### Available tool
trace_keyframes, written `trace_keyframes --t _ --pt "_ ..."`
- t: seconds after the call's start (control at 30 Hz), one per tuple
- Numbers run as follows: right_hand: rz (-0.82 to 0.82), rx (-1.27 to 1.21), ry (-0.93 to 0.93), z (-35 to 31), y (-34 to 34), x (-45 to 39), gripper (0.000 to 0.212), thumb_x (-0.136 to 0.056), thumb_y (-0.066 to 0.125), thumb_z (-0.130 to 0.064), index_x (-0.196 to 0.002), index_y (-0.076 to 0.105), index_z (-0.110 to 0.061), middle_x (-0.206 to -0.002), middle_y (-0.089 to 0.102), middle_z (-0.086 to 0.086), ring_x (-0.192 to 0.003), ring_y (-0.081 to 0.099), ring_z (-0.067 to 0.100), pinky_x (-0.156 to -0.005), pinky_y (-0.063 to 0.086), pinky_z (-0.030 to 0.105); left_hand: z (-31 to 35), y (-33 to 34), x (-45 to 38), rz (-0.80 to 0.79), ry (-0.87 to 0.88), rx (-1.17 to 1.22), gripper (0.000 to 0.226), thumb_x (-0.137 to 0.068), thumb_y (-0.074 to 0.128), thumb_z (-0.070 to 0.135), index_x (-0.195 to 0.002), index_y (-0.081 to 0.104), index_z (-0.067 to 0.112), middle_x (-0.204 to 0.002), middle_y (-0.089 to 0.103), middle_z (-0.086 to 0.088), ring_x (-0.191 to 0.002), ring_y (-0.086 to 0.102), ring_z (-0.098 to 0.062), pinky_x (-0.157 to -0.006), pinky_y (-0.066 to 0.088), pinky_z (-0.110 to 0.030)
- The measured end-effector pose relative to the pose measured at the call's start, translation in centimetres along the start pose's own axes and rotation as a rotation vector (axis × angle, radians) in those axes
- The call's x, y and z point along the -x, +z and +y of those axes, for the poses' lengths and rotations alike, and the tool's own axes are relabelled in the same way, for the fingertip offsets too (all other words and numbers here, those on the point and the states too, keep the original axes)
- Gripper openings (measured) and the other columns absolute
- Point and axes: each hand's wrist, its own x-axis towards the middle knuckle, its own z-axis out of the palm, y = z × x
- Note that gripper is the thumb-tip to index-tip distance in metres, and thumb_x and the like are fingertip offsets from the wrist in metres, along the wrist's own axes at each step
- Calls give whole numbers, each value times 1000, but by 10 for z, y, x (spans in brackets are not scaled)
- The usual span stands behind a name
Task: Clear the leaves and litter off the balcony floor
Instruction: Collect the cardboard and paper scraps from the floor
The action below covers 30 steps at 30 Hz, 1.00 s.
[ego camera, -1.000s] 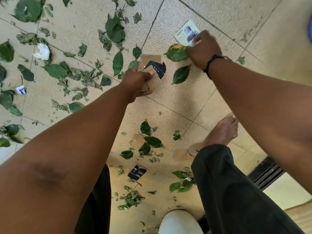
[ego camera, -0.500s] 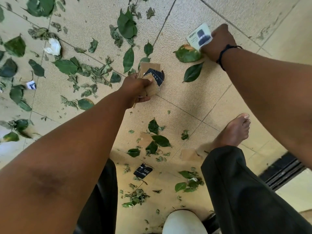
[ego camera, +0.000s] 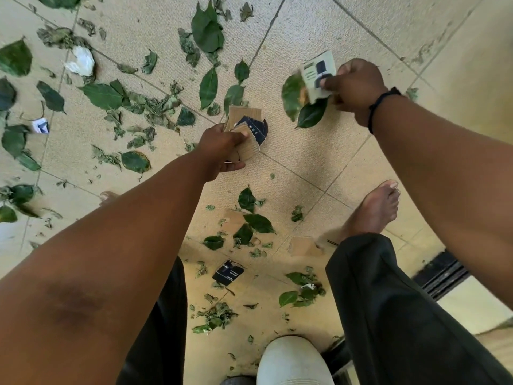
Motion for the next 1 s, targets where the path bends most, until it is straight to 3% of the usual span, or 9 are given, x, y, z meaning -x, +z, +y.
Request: trace_keyframes --t 0.17,0.3,0.43,0.53,0.63,0.77,0.83,0.93,1.0 --pt "-86 -293 66 15 11 50 28 -81 77 -12 -94 54 -20 -78 69 -2 -52 54 9 -56 47 28 -8 0 12 -29 -7 39 32 -97 61 18 -127 51 17 -105 63 -6 -86 66 -20 -74 61 -38" --pt "-311 -112 120 37 32 81 18 -83 75 -11 -98 65 -15 -72 72 -4 -53 54 10 -53 48 24 -14 -5 22 -75 -21 99 15 -97 60 18 -111 57 23 -103 67 -5 -89 68 -21 -69 61 -38" --pt "-331 82 140 53 63 97 12 -84 75 -13 -86 64 -18 -70 66 -3 -47 51 5 -49 45 19 -22 -13 31 -184 -42 144 10 -98 58 22 -107 58 26 -107 70 -5 -96 68 -23 -71 61 -39" --pt "-396 193 134 53 89 104 16 -83 77 -18 -88 62 -16 -70 61 -1 -47 51 7 -47 43 19 -31 -26 38 -228 -36 67 17 -94 65 25 -110 60 25 -106 70 -2 -95 67 -20 -73 60 -37" --pt "-435 268 102 52 112 109 21 -82 79 -24 -80 59 -16 -69 59 0 -49 54 9 -45 42 18 -42 -42 42 -198 -49 4 36 -88 72 11 -118 58 23 -107 68 -1 -97 65 -18 -72 59 -35" --pt "-441 162 128 56 128 112 24 -89 71 -31 -93 57 -11 -78 61 5 -60 53 16 -43 41 15 -52 -65 41 -95 -71 -7 49 -86 70 -1 -128 55 19 -115 65 -7 -105 63 -24 -64 59 -33" --pt "-389 374 44 69 129 110 25 -92 66 -34 -93 55 -12 -85 60 4 -70 55 18 -54 44 19 -55 -78 41 -36 -62 7 45 -86 70 0 -123 55 19 -115 65 -9 -106 63 -27 -64 58 -33" --pt "-420 940 -110 100 132 116 18 -95 55 -33 -100 59 -16 -102 61 6 -92 56 24 -75 45 31 -62 -93 38 37 -49 41 42 -87 70 0 -120 54 19 -116 65 -10 -106 63 -28 -65 58 -33" --pt "-508 1208 -226 123 146 124 21 -96 49 -28 -111 58 -19 -111 60 7 -93 57 26 -72 45 32 -67 -99 35 69 -45 71 43 -87 69 0 -123 54 17 -119 65 -11 -108 64 -29 -66 58 -33"
